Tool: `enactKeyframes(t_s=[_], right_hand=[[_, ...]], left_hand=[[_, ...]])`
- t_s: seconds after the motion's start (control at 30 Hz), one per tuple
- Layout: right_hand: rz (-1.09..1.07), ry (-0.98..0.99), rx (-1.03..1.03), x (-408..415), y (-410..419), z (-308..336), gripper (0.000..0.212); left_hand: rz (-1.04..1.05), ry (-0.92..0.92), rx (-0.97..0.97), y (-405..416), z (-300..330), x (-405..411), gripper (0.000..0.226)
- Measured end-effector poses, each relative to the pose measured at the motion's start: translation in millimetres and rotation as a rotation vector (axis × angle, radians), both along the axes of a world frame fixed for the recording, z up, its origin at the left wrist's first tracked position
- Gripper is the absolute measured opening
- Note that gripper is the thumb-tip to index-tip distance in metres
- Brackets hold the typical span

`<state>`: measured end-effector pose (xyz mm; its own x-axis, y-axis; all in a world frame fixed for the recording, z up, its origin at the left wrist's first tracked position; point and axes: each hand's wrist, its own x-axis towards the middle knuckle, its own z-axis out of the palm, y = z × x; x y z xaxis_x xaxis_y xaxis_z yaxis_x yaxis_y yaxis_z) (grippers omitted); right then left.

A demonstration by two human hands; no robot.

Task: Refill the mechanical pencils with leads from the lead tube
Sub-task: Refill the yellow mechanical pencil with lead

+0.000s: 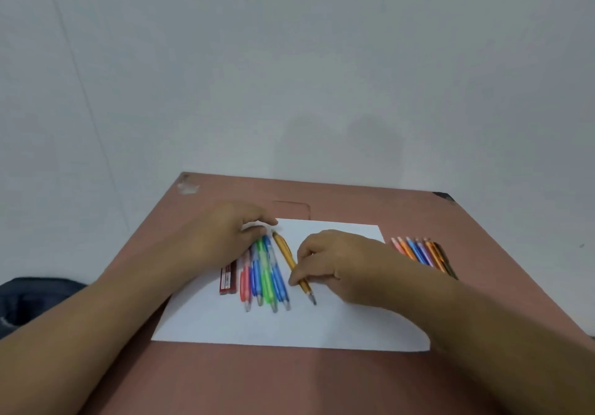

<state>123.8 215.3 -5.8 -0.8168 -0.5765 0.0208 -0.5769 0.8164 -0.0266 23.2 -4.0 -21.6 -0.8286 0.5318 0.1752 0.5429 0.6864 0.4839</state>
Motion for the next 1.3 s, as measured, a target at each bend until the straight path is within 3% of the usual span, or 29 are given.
enactKeyframes(t_s=[0.27,0.4,0.5,0.57,0.7,0.8,0.97,1.07,1.17,1.23,1.3], right_hand=[[0.161,0.195,0.001,-5,13,-13,0.04],[0.164,0.357,-0.12,-3,10,-11,0.043],[0.162,0.503,-0.149,-2,7,-2,0.037],[0.168,0.565,-0.106,-3,6,4,0.031],[0.203,0.686,-0.05,-9,1,10,0.019],[0.219,0.723,-0.081,-13,-4,8,0.02],[0.099,0.746,-0.329,-22,2,0,0.023],[-0.206,0.676,-0.665,-20,3,7,0.024],[-0.527,0.289,-1.091,-18,-2,16,0.022],[-0.622,0.038,-1.308,-19,-4,19,0.017],[-0.644,-0.057,-1.423,-20,-6,21,0.017]], left_hand=[[-0.041,-0.041,-0.001,-3,3,3,0.024],[0.004,-0.109,0.158,1,8,9,0.034],[0.109,-0.237,0.378,10,18,15,0.04],[0.173,-0.426,0.537,14,29,18,0.043],[-0.01,-0.76,0.654,23,39,19,0.039],[0.005,-0.8,0.739,30,39,16,0.028],[0.007,-0.8,0.798,36,41,15,0.026],[-0.04,-0.824,0.819,33,33,16,0.023],[-0.053,-0.749,0.772,33,29,19,0.021],[-0.061,-0.652,0.737,34,28,20,0.022],[-0.068,-0.596,0.74,36,26,18,0.02]])
